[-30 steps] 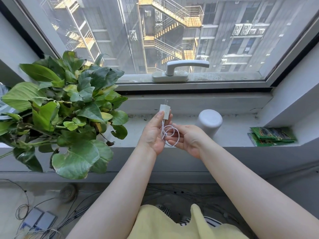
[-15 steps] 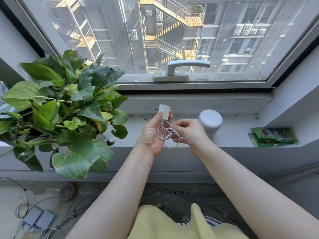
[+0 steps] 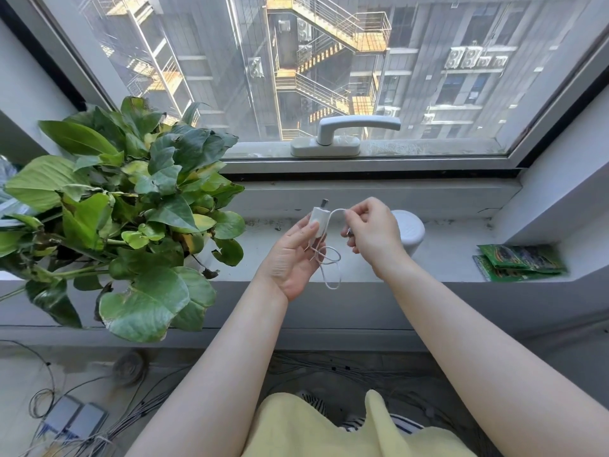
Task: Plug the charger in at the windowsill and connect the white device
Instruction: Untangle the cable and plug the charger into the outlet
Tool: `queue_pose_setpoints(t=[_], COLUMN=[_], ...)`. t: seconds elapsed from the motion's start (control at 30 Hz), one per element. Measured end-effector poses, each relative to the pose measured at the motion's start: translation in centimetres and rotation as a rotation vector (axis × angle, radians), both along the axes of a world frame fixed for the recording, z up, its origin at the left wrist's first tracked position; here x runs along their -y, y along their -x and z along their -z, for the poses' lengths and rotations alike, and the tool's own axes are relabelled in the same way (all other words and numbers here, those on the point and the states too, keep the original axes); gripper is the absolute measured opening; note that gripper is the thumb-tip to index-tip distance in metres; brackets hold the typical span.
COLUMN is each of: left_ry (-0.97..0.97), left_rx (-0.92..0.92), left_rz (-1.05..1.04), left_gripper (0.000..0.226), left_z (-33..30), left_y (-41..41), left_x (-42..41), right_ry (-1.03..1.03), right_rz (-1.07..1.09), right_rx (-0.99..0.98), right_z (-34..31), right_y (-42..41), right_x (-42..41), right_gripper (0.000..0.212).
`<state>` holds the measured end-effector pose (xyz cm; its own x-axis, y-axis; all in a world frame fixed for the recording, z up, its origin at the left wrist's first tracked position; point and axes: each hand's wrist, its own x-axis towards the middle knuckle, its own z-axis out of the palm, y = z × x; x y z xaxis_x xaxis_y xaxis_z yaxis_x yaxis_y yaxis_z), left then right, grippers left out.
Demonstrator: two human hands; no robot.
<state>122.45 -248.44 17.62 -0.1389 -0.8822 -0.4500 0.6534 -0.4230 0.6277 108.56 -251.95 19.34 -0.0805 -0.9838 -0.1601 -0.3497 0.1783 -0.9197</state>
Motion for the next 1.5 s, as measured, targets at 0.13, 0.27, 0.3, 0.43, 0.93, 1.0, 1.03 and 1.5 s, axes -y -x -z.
queue_pose_setpoints(t=[0.13, 0.27, 0.3, 0.43, 0.93, 1.0, 1.03, 1.5], left_ry=[0.097, 0.152, 0.148, 0.101, 0.088, 0.128, 0.152, 0.054], left_rx=[0.035, 0.048, 0.082, 0.218, 0.025, -0.006, -0.016, -0.315], left_rz=[0.089, 0.203, 0.214, 0.209, 0.187, 0.182, 0.183, -0.003], left_gripper=[0.03, 0.039, 0.037, 0.048, 0.031, 0.039, 0.043, 0.029], left_z=[0.0, -0.6, -0.8, -0.8, -0.8, -0.8, -0.7, -0.6], left_y=[0.0, -0.1, 0.0, 0.2, 0.6, 0.5, 0.4, 0.4], left_x=[-0.1, -0.2, -0.2, 0.1, 1.1, 1.1, 1.2, 1.9], right_ry=[0.048, 0.045, 0.044, 0.078, 0.236, 0.26, 0.262, 0.32], right_rz=[-0.041, -0.071, -0.081, -0.144, -0.296, -0.269, -0.254, -0.314], right_rx=[-0.136, -0.168, -0.143, -0.142, -0.103, -0.06, -0.034, -0.123], right_z=[-1.2, -1.7, -1.8, -2.1, -2.8, -2.5, -2.4, -1.5], right_y=[0.0, -0.2, -0.2, -0.4, -0.5, -0.2, 0.0, 0.5], right_x=[1.5, 2.3, 2.3, 2.3, 1.3, 1.1, 1.1, 0.0], right_gripper=[0.012, 0.01, 0.009, 0.008, 0.004, 0.007, 0.009, 0.002])
